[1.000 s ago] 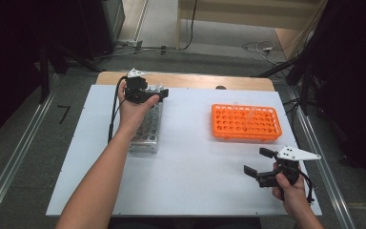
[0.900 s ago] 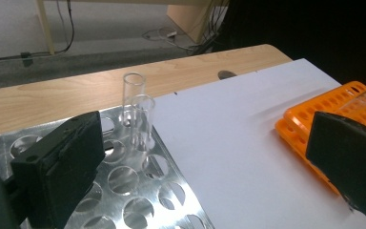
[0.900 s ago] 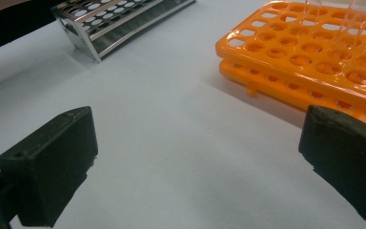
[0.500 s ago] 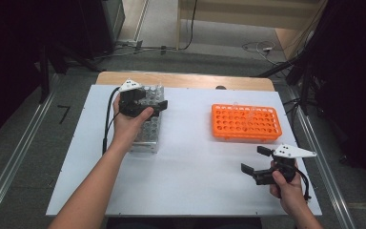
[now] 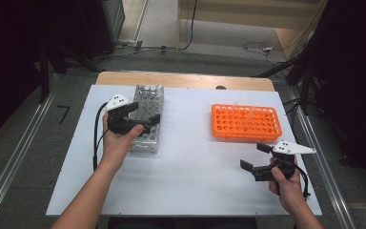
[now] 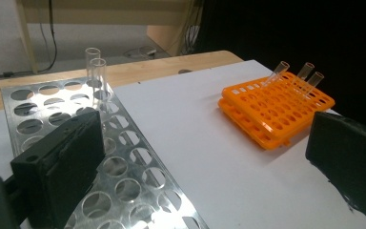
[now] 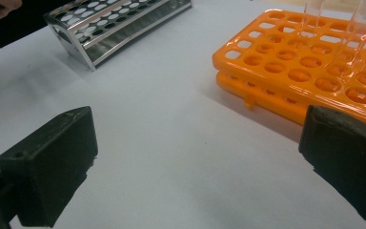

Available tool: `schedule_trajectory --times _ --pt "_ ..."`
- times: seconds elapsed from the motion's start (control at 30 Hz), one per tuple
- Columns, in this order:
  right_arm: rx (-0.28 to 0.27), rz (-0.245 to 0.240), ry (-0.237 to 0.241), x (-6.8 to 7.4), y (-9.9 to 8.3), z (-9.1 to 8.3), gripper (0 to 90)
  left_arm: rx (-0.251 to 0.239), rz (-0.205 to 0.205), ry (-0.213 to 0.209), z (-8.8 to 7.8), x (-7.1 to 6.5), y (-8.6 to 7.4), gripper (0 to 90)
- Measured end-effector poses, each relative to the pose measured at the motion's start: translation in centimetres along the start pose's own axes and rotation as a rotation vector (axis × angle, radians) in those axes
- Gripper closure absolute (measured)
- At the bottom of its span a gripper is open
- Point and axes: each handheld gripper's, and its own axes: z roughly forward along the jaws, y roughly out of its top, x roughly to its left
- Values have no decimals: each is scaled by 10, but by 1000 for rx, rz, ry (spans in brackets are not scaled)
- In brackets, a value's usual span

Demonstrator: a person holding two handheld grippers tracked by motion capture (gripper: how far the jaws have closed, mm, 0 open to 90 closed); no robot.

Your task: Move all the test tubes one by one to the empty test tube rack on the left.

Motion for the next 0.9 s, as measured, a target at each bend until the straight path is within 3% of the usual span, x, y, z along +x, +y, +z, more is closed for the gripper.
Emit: schedule_trajectory --times 0.47,0.9 --pt "-1 -4 -22 -8 14 6 0 -39 39 -1 -42 -25 -24 0" --pt "-36 35 -100 -32 29 9 0 -48 26 -25 -57 -39 -50 0"
